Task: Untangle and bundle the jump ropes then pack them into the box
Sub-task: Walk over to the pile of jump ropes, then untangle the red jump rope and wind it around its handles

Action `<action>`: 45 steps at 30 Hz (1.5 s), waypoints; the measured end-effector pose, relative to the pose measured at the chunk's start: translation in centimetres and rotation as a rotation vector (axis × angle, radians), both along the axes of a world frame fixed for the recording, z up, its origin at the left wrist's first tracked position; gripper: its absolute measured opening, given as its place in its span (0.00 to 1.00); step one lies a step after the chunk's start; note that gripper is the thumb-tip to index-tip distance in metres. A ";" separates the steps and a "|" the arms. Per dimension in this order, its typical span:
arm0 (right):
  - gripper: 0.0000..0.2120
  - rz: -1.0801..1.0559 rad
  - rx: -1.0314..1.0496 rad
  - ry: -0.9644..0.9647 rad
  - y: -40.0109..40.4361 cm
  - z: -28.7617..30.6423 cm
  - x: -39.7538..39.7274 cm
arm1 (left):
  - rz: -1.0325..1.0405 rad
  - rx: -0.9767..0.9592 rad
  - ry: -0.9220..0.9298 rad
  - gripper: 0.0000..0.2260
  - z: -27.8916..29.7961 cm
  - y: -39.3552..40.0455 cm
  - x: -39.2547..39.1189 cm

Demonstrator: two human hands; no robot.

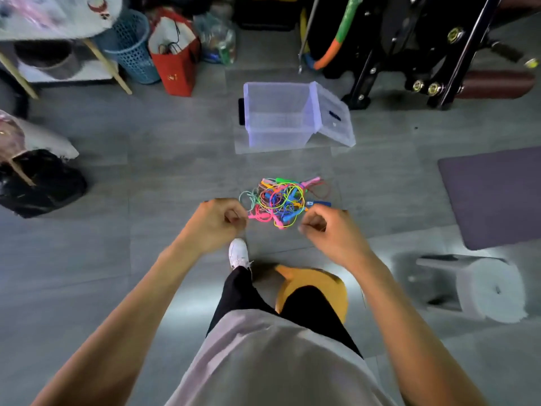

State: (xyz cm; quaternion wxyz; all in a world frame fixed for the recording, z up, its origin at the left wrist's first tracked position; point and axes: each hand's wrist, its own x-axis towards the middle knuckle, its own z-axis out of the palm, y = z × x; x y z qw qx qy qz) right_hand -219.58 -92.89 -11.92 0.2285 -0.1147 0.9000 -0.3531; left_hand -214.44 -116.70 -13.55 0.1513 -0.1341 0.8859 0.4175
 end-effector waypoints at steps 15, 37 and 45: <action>0.02 0.009 0.016 0.010 1.7 -2.1 -18.6 | -0.006 0.128 0.024 0.17 -3.4 4.3 -17.1; 0.01 0.226 0.067 -0.172 14.1 -45.1 -35.1 | 0.224 0.077 -0.103 0.04 -42.3 17.8 -29.7; 0.04 0.199 0.093 -0.033 12.0 -53.4 -32.2 | 0.057 0.008 -0.054 0.04 -51.3 16.4 -27.7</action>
